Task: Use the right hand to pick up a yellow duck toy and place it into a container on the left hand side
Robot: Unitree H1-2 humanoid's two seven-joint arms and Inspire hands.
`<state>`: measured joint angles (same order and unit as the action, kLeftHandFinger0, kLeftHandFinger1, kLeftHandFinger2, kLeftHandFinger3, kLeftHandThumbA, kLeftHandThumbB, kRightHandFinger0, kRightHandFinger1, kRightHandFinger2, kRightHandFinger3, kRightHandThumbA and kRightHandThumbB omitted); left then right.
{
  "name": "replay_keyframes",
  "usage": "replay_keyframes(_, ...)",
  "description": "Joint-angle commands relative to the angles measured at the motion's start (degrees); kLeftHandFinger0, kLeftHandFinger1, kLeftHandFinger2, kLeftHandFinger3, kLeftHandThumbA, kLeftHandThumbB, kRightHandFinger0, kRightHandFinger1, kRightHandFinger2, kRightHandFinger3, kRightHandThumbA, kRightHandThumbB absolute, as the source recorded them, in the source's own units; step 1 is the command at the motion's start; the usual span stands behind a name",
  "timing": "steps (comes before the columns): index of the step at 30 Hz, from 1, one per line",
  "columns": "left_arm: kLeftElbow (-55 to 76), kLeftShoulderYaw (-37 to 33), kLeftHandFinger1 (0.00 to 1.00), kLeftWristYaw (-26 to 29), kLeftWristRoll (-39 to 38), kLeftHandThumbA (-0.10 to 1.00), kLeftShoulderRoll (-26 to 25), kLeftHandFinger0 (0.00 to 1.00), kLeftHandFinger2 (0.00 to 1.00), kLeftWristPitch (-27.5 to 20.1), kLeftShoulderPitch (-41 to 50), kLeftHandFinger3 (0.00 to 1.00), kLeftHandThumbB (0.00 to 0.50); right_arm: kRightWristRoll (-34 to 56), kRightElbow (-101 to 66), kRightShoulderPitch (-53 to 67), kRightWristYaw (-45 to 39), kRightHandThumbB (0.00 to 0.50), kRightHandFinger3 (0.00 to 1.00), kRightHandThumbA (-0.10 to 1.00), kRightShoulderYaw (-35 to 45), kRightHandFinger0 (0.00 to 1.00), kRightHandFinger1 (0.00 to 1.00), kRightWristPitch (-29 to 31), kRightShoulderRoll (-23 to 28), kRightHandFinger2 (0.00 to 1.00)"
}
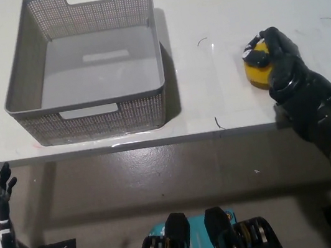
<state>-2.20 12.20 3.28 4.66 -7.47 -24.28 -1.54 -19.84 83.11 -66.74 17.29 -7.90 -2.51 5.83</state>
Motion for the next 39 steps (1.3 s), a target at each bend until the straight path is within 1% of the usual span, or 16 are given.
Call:
replay_keyframes(1, 1.73, 0.52, 1.0, 0.74, -1.49, 1.0, -1.2, 1.0, 1.0, -2.65, -0.45, 1.0, 0.5, 4.0, -0.87, -6.02, 4.02, 0.226, 0.32, -0.1, 2.39, 0.0, 0.02, 6.07, -0.68, 0.24)
replay_keyframes(2, 1.83, 0.59, 1.0, 0.74, -1.53, 1.0, -1.2, 1.0, 1.0, -2.64, -0.46, 1.0, 0.5, 4.75, -1.03, -6.66, 4.38, 0.225, 0.33, -0.1, 3.16, 0.0, 0.01, 7.09, -0.89, 0.29)
replay_keyframes(3, 1.82, 0.64, 1.0, 0.79, -1.6, 1.0, -1.16, 1.0, 1.0, -2.64, -0.51, 1.0, 0.5, 5.07, -1.18, -7.2, 4.84, 0.229, 0.42, -0.1, 3.55, 0.0, 0.03, 7.81, -1.04, 0.44)
replay_keyframes(5, 1.73, 0.78, 1.0, 1.26, -1.03, 1.0, -1.02, 1.0, 1.0, -2.65, -0.67, 1.0, 0.5, 5.23, -1.51, -8.27, 5.92, 0.229, 0.48, -0.1, 4.02, 0.0, 0.06, 9.51, -1.29, 0.57)
replay_keyframes(6, 1.82, 0.81, 1.0, 1.24, -1.01, 1.0, -1.05, 1.0, 1.0, -2.65, -0.73, 1.0, 0.5, 6.04, -1.8, -9.48, 5.87, 0.203, 0.62, -0.1, 4.88, 0.0, 0.18, 10.05, -1.54, 0.74)
replay_keyframes(8, 1.8, 0.86, 1.0, 1.3, -1.03, 1.0, -1.13, 1.0, 1.0, -2.65, -0.87, 1.0, 0.5, 7.06, -2.18, -10.87, 6.08, 0.184, 0.68, -0.1, 5.93, 0.0, 0.29, 10.82, -1.96, 0.78)
replay_keyframes(9, 1.79, 0.83, 1.0, 1.2, -1.14, 1.0, -1.18, 1.0, 1.0, -2.65, -0.86, 1.0, 0.5, 7.69, -2.43, -11.52, 6.11, 0.179, 0.71, -0.1, 6.55, 0.0, 0.33, 10.99, -2.15, 0.76)
replay_keyframes(15, 2.08, 1.04, 1.0, 1.15, -1.12, 1.0, -1.08, 1.0, 1.0, -2.65, -0.09, 1.0, 0.5, 11.47, -4.19, -14.86, 5.99, 0.183, 0.73, -0.1, 10.72, 0.0, 0.35, 13.17, -3.65, 0.75)
replay_keyframes(17, 2.07, 1.06, 1.0, 1.05, -1.15, 1.0, -1.11, 1.0, 1.0, -2.64, 0.24, 1.0, 0.5, 12.52, -5.12, -15.98, 5.18, 0.18, 0.72, -0.1, 11.99, 0.0, 0.33, 14.12, -4.07, 0.73)
replay_keyframes(21, 2.05, 1.01, 1.0, 0.93, -1.01, 1.0, -1.27, 1.0, 1.0, -2.65, 0.8, 1.0, 0.5, 13.83, -8.55, -17.47, 4.28, 0.164, 0.72, -0.1, 13.55, 0.0, 0.22, 15.96, -5.37, 0.7)
replay_keyframes(22, 2.17, 0.93, 1.0, 0.86, -0.86, 1.0, -1.14, 1.0, 1.0, -2.64, 1.03, 1.0, 0.5, 14.53, -10.11, -17.51, 3.47, 0.152, 0.73, -0.1, 13.99, 0.0, 0.23, 16.4, -5.9, 0.72)
replay_keyframes(30, 1.57, -1.09, 1.0, 0.57, 0.67, 1.0, -0.3, 1.0, 1.0, -2.65, 1.99, 1.0, 0.5, 13.35, -20.75, -16.67, 4.02, 0.169, 0.77, -0.1, 11.67, 0.0, 0.27, 12.68, -12.29, 0.74)
replay_keyframes(32, 1.1, -1.65, 1.0, 0.66, 1.34, 1.0, -0.01, 1.0, 1.0, -2.65, 1.9, 1.0, 0.5, 12.86, -19.64, -17.39, 4.64, 0.169, 0.81, -0.1, 11.05, 0.0, 0.32, 12.04, -13.73, 0.78)
replay_keyframes(35, 0.82, -2.51, 1.0, 0.48, 2.02, 1.0, 0.32, 1.0, 1.0, -2.64, 1.55, 1.0, 0.5, 13.3, -18.03, -18.38, 4.59, 0.154, 0.77, -0.1, 10.73, 0.0, 0.29, 12.46, -16.27, 0.76)
replay_keyframes(37, 1.04, -3.32, 1.0, 0.22, 2.15, 1.0, 0.49, 1.0, 1.0, -2.64, 1.56, 1.0, 0.5, 13.42, -16.39, -19.01, 5.23, 0.18, 0.75, -0.1, 10.57, 0.0, 0.27, 12.71, -17.99, 0.73)
replay_keyframes(39, 0.89, -4.23, 1.0, -0.04, 1.86, 1.0, 0.71, 1.0, 1.0, -2.64, 1.26, 1.0, 0.5, 13.06, -14.52, -19.48, 5.8, 0.179, 0.74, -0.1, 10.1, 0.0, 0.27, 13.76, -19.34, 0.74)
